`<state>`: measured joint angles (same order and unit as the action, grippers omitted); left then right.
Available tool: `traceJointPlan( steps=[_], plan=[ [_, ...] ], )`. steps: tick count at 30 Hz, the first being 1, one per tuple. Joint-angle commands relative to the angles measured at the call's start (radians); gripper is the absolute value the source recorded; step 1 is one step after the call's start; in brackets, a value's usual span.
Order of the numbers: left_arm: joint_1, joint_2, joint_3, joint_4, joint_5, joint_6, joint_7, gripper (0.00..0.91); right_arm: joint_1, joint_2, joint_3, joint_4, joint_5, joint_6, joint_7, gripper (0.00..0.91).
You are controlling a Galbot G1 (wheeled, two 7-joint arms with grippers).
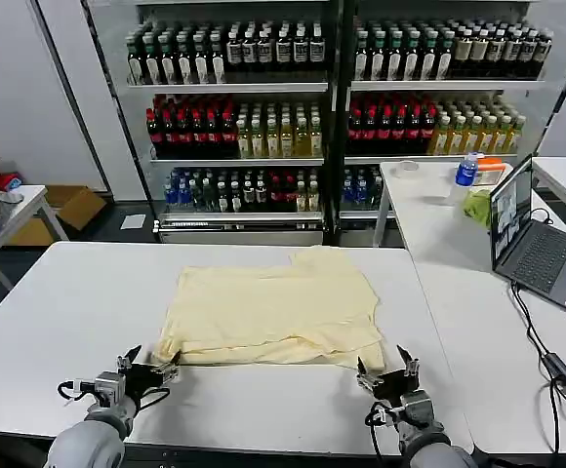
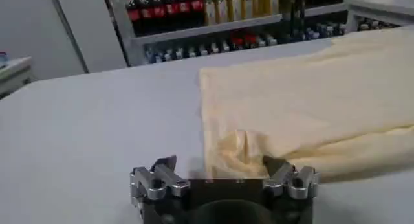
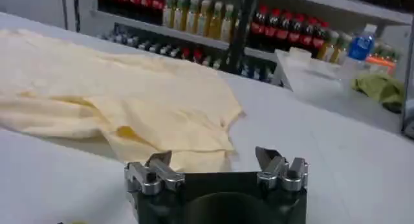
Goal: Fold and organize the clothes.
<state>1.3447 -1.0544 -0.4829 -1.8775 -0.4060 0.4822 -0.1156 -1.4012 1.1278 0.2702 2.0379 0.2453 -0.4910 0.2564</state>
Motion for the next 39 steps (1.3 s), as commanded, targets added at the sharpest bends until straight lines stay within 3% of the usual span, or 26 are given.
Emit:
traceJointPlan(
  steps=[1, 4, 6, 25, 39],
  plan=[
    [-0.047, 0.006, 0.013, 0.021, -0.014, -0.004, 0.0, 0.01, -0.012, 0.003, -0.005, -0.004, 0.021, -0.01, 0.0, 0.252],
    [-0.055, 0.004, 0.022, 0.031, -0.017, -0.009, 0.0, 0.01, -0.007, 0.006, -0.009, -0.011, 0.024, -0.006, 0.0, 0.05],
    [-0.058, 0.003, 0.028, 0.038, -0.02, -0.01, 0.001, 0.01, -0.005, 0.006, -0.01, -0.013, 0.025, -0.004, -0.001, 0.0],
    [-0.063, 0.007, 0.034, 0.037, -0.05, -0.003, 0.007, 0.01, -0.02, -0.011, -0.011, 0.005, 0.024, 0.006, -0.009, 0.0],
    [0.116, -0.01, -0.031, -0.127, -0.049, 0.011, 0.005, 0.01, -0.192, -0.107, 0.059, 0.14, 0.014, 0.01, -0.031, 0.0]
  ],
)
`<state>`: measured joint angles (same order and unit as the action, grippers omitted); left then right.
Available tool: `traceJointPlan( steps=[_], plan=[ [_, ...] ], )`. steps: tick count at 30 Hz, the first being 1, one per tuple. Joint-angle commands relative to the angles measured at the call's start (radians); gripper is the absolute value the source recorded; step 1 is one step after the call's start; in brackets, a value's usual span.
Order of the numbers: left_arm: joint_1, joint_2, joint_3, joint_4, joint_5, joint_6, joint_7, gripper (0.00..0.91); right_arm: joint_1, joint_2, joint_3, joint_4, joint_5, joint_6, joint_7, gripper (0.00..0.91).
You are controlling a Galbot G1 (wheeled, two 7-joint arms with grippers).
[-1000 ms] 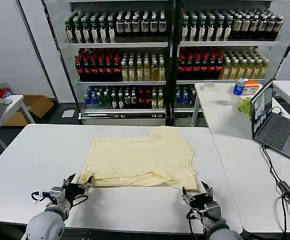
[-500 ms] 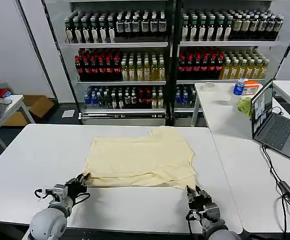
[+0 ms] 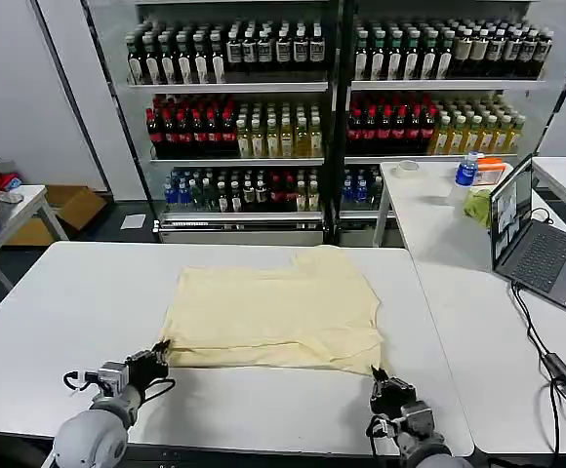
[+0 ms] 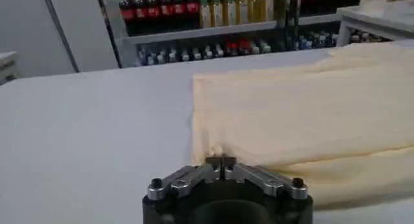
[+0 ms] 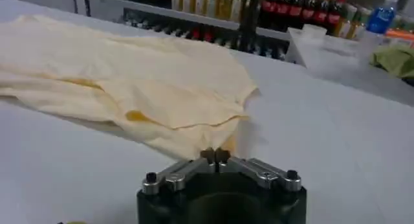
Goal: Fold and organize the clothes.
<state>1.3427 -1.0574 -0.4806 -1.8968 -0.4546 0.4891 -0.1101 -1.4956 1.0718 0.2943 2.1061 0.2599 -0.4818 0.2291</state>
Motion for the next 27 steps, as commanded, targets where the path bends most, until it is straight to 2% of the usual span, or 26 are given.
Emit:
traceJointPlan(
  steps=[1, 16, 23, 24, 25, 26, 27],
  plan=[
    [0.124, -0.009, -0.036, -0.114, 0.0, 0.004, -0.001, 0.01, -0.112, -0.06, 0.038, 0.08, -0.003, 0.002, -0.005, 0.0],
    [0.355, -0.023, -0.125, -0.307, 0.0, 0.011, -0.002, 0.01, -0.412, -0.175, 0.161, 0.233, -0.051, 0.015, -0.041, 0.0],
    [0.364, -0.018, -0.141, -0.321, 0.001, 0.015, -0.003, 0.0, -0.446, -0.193, 0.18, 0.245, -0.088, 0.009, -0.064, 0.02],
    [0.355, -0.016, -0.14, -0.318, 0.002, 0.017, -0.003, 0.01, -0.441, -0.193, 0.179, 0.241, -0.094, 0.005, -0.064, 0.121],
    [0.344, -0.015, -0.139, -0.312, 0.007, 0.021, -0.003, 0.01, -0.439, -0.193, 0.178, 0.24, -0.096, 0.001, -0.064, 0.715],
    [0.334, -0.014, -0.137, -0.308, 0.011, 0.024, -0.003, 0.01, -0.434, -0.192, 0.177, 0.24, -0.102, -0.011, -0.063, 0.907],
    [0.325, -0.013, -0.137, -0.302, 0.017, 0.026, -0.002, 0.04, -0.43, -0.192, 0.176, 0.241, -0.107, -0.022, -0.063, 0.907]
  ],
)
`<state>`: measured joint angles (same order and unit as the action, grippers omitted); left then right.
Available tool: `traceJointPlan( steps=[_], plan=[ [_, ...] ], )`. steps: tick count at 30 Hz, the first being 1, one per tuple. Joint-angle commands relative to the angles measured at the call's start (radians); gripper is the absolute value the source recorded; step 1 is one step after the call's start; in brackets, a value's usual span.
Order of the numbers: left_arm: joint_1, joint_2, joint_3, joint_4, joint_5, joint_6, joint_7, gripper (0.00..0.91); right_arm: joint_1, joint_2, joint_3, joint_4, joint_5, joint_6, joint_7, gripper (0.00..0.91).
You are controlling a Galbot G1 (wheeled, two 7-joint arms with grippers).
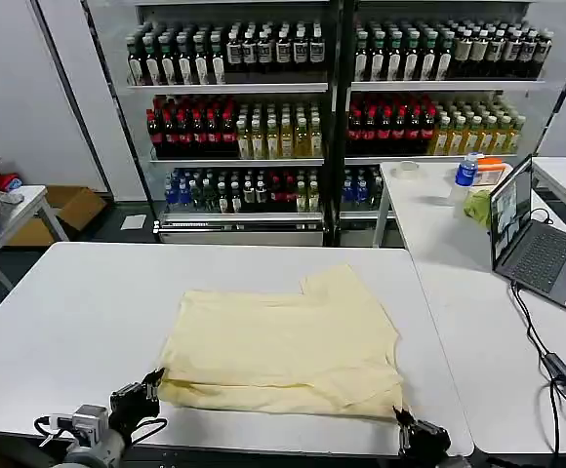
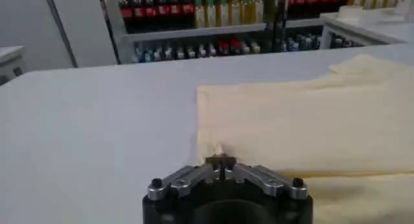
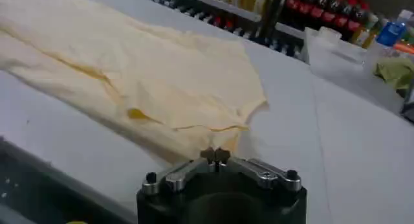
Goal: Fold and organize the clothes.
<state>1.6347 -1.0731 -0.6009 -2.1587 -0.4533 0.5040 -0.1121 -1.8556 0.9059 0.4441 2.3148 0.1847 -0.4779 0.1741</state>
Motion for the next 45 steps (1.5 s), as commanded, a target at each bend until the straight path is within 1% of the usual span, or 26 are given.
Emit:
traceJointPlan(
  steps=[1, 2, 3, 5, 8, 9, 12, 14, 15, 18, 22, 24, 27, 28, 30, 32, 33, 36, 39, 45],
  plan=[
    [0.025, 0.003, -0.015, -0.032, 0.022, 0.013, 0.0, 0.04, -0.067, -0.027, 0.025, 0.033, -0.035, -0.033, -0.008, 0.907],
    [0.02, 0.004, -0.014, -0.027, 0.026, 0.015, 0.0, 0.746, -0.064, -0.027, 0.026, 0.034, -0.036, -0.035, -0.006, 0.907],
    [0.017, 0.004, -0.014, -0.023, 0.029, 0.021, 0.001, 0.907, -0.061, -0.028, 0.026, 0.036, -0.034, -0.03, -0.004, 0.907],
    [0.018, 0.003, -0.016, -0.022, 0.029, 0.033, 0.001, 0.907, -0.054, -0.031, 0.033, 0.041, -0.026, -0.016, 0.0, 0.907],
    [0.025, -0.003, -0.03, -0.038, 0.03, 0.04, 0.001, 0.907, -0.038, -0.035, 0.047, 0.044, 0.0, 0.031, 0.02, 0.907],
    [0.028, -0.007, -0.04, -0.043, 0.03, 0.041, 0.002, 0.907, -0.018, -0.037, 0.056, 0.046, 0.035, 0.044, 0.032, 0.907],
    [0.034, -0.012, -0.075, -0.067, 0.027, 0.042, 0.006, 0.907, 0.033, -0.041, 0.057, 0.046, 0.087, 0.085, 0.057, 0.907],
    [0.025, -0.01, -0.092, -0.071, 0.011, 0.04, 0.007, 0.907, 0.082, -0.041, 0.054, 0.042, 0.123, 0.098, 0.072, 0.907],
    [0.018, -0.008, -0.104, -0.07, 0.0, 0.034, 0.005, 0.907, 0.126, -0.041, 0.046, 0.038, 0.161, 0.114, 0.085, 0.907],
    [-0.027, 0.003, -0.119, -0.045, -0.034, 0.019, -0.005, 0.907, 0.239, -0.035, -0.003, 0.002, 0.214, 0.124, 0.106, 0.907],
    [-0.101, 0.021, -0.105, 0.003, -0.065, 0.018, -0.009, 0.907, 0.422, -0.023, -0.096, -0.072, 0.259, 0.107, 0.131, 0.907],
    [-0.137, 0.029, -0.086, 0.033, -0.066, 0.022, -0.007, 0.907, 0.533, -0.011, -0.151, -0.135, 0.285, 0.093, 0.148, 0.907],
    [-0.208, 0.038, -0.051, 0.091, -0.074, 0.031, -0.008, 0.907, 0.66, 0.012, -0.213, -0.214, 0.307, 0.073, 0.162, 0.907],
    [-0.24, 0.045, -0.035, 0.118, -0.076, 0.036, -0.008, 0.907, 0.678, 0.016, -0.225, -0.235, 0.317, 0.065, 0.164, 0.907],
    [-0.277, 0.05, -0.014, 0.148, -0.08, 0.041, -0.008, 0.907, 0.758, 0.041, -0.262, -0.295, 0.347, 0.042, 0.173, 0.907],
    [-0.327, 0.058, 0.015, 0.188, -0.081, 0.045, -0.008, 0.907, 0.804, 0.054, -0.287, -0.333, 0.359, 0.032, 0.178, 0.907],
    [-0.348, 0.06, 0.024, 0.206, -0.085, 0.047, -0.009, 0.907, 0.848, 0.067, -0.304, -0.384, 0.371, 0.02, 0.185, 0.907],
    [-0.411, 0.067, 0.063, 0.258, -0.098, 0.054, -0.012, 0.907, 0.933, 0.101, -0.343, -0.469, 0.39, -0.009, 0.197, 0.907],
    [-0.462, 0.072, 0.105, 0.296, -0.102, 0.056, -0.012, 0.907, 1.007, 0.132, -0.37, -0.532, 0.397, -0.033, 0.204, 0.907],
    [-0.567, 0.078, 0.19, 0.382, -0.116, 0.065, -0.015, 0.907, 1.109, 0.189, -0.425, -0.661, 0.411, -0.073, 0.208, 0.907]
  ],
)
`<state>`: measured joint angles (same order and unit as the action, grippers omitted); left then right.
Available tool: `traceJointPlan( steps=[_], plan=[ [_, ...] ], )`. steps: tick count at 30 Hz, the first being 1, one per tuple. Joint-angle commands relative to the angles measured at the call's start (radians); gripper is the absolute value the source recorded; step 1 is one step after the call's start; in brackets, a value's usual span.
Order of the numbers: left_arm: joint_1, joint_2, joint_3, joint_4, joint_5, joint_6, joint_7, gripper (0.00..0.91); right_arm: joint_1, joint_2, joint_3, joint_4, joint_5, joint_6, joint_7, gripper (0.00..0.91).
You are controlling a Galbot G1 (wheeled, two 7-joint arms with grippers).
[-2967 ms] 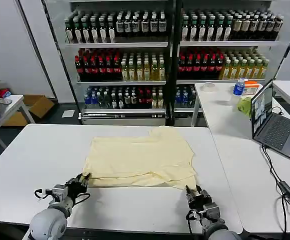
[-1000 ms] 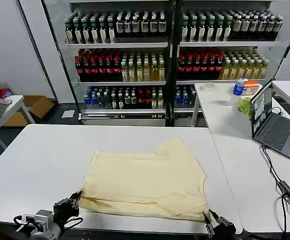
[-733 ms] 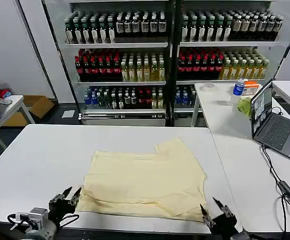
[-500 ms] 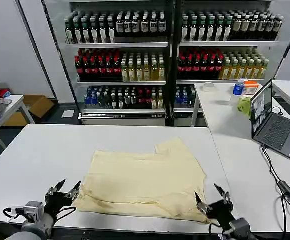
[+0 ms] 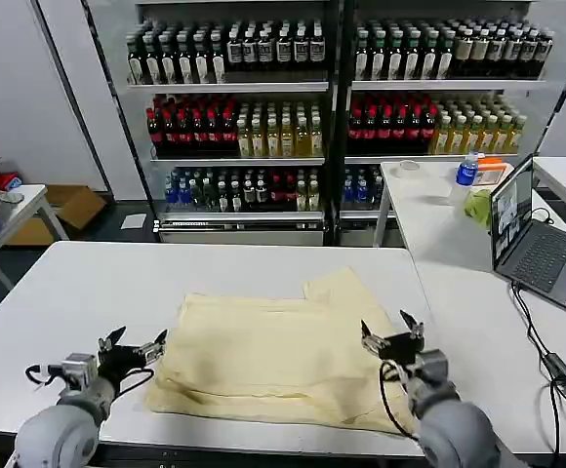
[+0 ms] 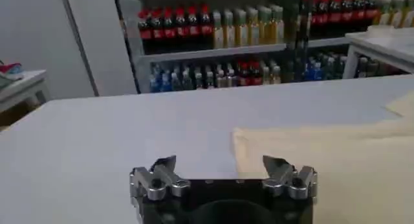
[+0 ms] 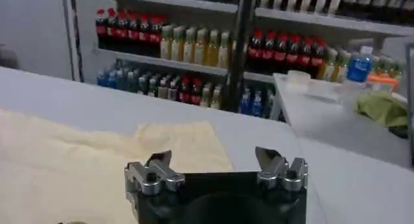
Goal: Fold and organize the clothes.
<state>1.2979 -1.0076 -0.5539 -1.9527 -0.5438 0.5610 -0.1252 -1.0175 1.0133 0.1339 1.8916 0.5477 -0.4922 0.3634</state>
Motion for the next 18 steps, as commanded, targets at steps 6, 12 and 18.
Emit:
traceJointPlan(
  steps=[6, 12, 18],
  plan=[
    [-0.338, 0.001, 0.23, 0.271, -0.039, 0.011, -0.008, 0.907, 0.363, 0.129, -0.167, -0.389, 0.046, -0.064, 0.009, 0.907],
    [-0.414, -0.028, 0.284, 0.354, -0.027, 0.007, -0.013, 0.907, 0.452, 0.173, -0.214, -0.511, 0.046, -0.062, -0.006, 0.907],
    [-0.467, -0.039, 0.315, 0.416, -0.026, 0.003, -0.011, 0.907, 0.502, 0.222, -0.221, -0.609, 0.049, -0.085, -0.012, 0.907]
  ],
)
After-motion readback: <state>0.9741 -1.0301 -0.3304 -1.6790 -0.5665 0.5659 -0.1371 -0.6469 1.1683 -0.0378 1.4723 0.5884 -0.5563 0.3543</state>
